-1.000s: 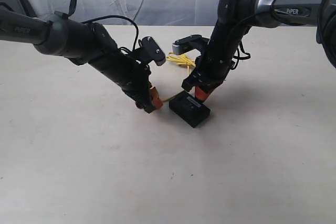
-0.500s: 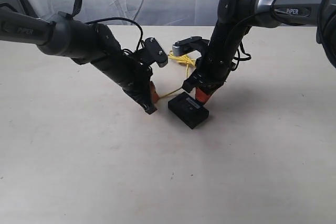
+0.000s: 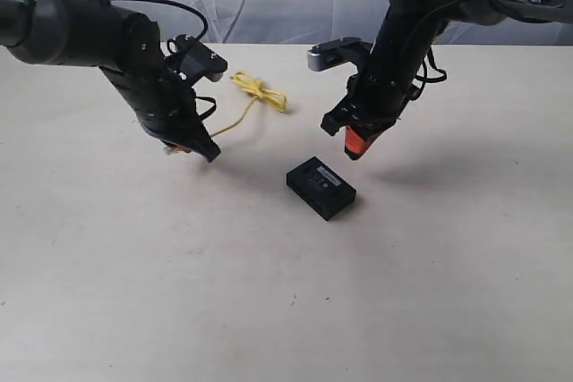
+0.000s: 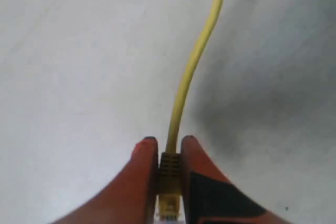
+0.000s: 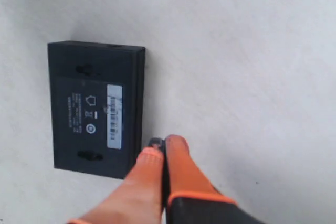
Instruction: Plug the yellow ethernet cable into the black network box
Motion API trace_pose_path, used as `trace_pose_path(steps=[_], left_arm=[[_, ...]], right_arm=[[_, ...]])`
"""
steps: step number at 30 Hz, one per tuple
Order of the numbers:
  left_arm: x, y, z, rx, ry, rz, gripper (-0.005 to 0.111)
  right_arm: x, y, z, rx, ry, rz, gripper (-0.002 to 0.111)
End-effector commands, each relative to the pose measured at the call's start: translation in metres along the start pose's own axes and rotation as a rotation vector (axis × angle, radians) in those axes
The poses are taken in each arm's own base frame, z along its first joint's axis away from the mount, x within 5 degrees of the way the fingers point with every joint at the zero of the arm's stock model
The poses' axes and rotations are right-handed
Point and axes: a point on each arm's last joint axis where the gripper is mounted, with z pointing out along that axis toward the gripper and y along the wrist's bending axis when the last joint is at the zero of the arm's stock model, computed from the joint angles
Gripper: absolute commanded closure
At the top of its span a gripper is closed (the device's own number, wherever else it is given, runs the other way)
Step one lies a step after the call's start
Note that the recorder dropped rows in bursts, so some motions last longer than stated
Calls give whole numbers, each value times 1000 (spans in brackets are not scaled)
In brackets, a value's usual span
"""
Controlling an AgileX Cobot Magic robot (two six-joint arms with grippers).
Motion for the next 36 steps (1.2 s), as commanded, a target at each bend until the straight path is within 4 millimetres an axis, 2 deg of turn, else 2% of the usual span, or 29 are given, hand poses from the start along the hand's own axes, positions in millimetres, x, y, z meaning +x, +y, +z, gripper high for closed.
trace_pose_path(steps=[1, 6, 12, 17, 21, 29, 34, 36], left_arm=[[16, 4, -30, -72, 9, -101, 107], [55, 3, -50, -59, 48, -283, 107], [99, -13, -57, -71, 25, -620, 107], [112, -36, -59, -47, 3, -872, 107], [108, -58, -55, -6, -36, -853, 105], [111, -63, -40, -12, 10, -825, 74], [109, -62, -44, -16, 12, -794, 37], [104, -59, -52, -31, -14, -648, 31]], right_arm=[[2, 1, -20, 43, -19, 16, 109], [3, 4, -30, 52, -33, 28, 109], [4, 9, -33, 9, -30, 56, 109], [1, 13, -33, -30, -49, 71, 109], [1, 15, -33, -46, -57, 78, 109], [0, 15, -33, -56, -62, 81, 109], [0, 16, -33, -57, -63, 82, 109], [0, 16, -33, -57, -63, 82, 109]])
